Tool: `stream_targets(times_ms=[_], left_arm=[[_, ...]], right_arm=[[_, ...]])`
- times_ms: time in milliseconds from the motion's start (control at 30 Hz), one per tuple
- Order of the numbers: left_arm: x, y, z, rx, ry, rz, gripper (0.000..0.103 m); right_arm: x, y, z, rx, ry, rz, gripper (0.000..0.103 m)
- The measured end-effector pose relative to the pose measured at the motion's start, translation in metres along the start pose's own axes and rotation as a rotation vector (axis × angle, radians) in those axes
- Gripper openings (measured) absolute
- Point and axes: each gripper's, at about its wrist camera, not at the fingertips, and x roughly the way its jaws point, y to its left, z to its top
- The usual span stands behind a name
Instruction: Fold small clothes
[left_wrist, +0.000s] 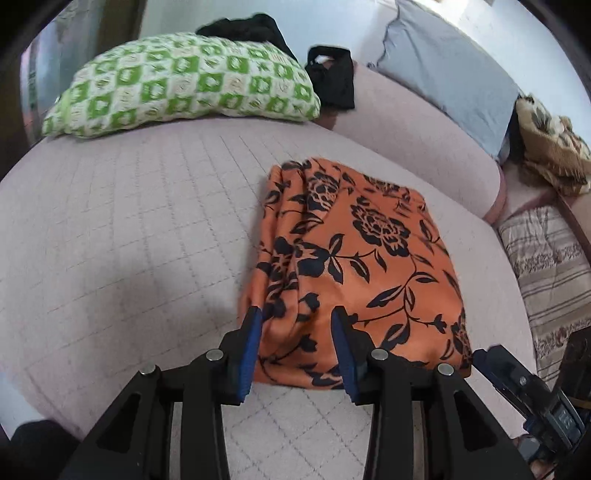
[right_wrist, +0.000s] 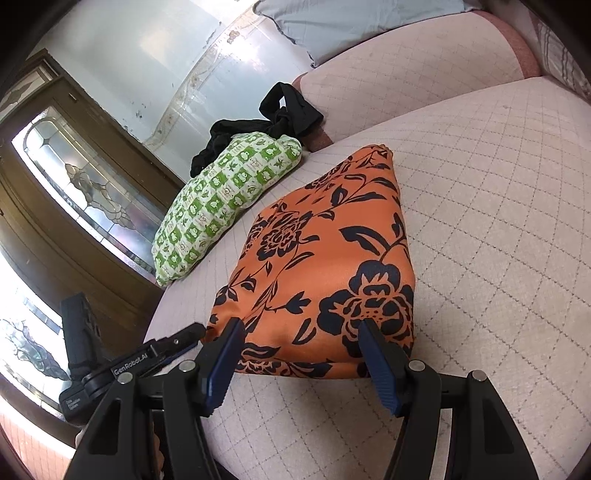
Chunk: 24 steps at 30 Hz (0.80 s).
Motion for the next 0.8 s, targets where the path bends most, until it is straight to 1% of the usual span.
stream_targets(times_ms=[33,67,100,167,200,233,300,333,433,467,567,600,633,767,800], left_arm=[[0.008,-0.002,0.001,0.014,0.028,-0.001,0.038],[0.013,-0.002,0.001,0.018,0.052,-0.004,0.025],[0.018,-0.002,0.000,0.022,0.077,0.010,0.009],[0.018,0.004,-0.002,0.008,0.081,0.007,0.008],[0.011,0.005,-0.002,-0.001,0.065,0.003,0.008],[-0.004,0.005,-0.001,0.002,0.021,-0.004,0.008],[-0.022,0.001,-0.001,0.024,-0.033,-0.005,0.008],[-0.022,0.002,-0.003,0.017,-0.027,-0.007,0.008],[0.018,0.013,-0.018,0.003,0.081,0.038,0.008],[0.022,0.018,-0.021,-0.013,0.090,0.032,0.008],[0.015,0.015,-0.019,0.000,0.059,0.034,0.008],[0.016,0.015,-0.019,0.006,0.062,0.034,0.008],[0.018,0.017,-0.021,0.001,0.070,0.030,0.008],[0.015,0.015,-0.020,0.009,0.073,0.020,0.009],[0.012,0.015,-0.019,0.011,0.069,0.017,0.011]], right_arm=[[0.001,0.000,-0.001,-0.002,0.006,0.001,0.067],[0.001,0.000,-0.001,-0.005,0.010,0.001,0.067],[0.001,0.001,-0.001,-0.007,0.010,0.000,0.067],[0.001,0.001,0.000,-0.009,0.006,-0.002,0.067],[0.001,0.000,0.000,-0.004,0.006,-0.003,0.067],[0.001,-0.001,0.001,0.001,0.006,-0.003,0.067],[0.000,-0.001,0.000,0.002,0.003,-0.005,0.067],[0.000,-0.002,0.001,0.005,0.005,-0.005,0.067],[-0.001,-0.003,0.002,0.004,0.004,-0.004,0.067],[-0.002,-0.002,0.002,0.008,0.004,0.000,0.067],[-0.009,0.002,0.006,-0.010,-0.006,0.001,0.068],[-0.012,0.004,0.009,-0.012,-0.017,0.000,0.071],[-0.014,0.003,0.012,-0.008,-0.018,0.004,0.072],[-0.006,0.012,0.031,-0.031,-0.015,0.016,0.072],[-0.001,0.014,0.037,-0.035,-0.005,0.033,0.073]])
